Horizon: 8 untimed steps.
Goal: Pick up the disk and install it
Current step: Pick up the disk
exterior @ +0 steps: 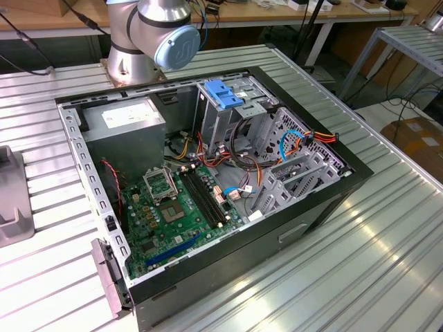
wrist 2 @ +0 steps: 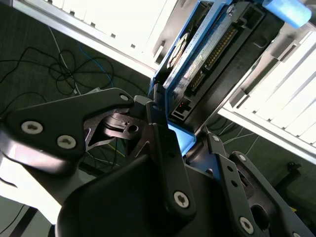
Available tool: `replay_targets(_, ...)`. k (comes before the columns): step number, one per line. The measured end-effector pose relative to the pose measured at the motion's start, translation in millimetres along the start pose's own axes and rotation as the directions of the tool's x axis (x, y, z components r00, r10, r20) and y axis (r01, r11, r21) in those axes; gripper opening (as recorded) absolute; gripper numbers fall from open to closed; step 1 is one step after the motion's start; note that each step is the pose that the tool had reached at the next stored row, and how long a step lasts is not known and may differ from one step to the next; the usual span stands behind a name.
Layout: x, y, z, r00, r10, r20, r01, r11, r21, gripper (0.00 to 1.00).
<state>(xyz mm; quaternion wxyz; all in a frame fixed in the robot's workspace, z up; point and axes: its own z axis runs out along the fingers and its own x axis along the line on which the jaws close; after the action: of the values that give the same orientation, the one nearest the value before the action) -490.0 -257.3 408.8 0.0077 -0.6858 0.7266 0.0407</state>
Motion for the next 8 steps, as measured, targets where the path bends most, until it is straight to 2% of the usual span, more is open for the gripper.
replay_targets(8, -0.3, 0.2, -4.2, 1.0, 0.0, 0.0, 0.0, 1.0, 0.0, 0.37)
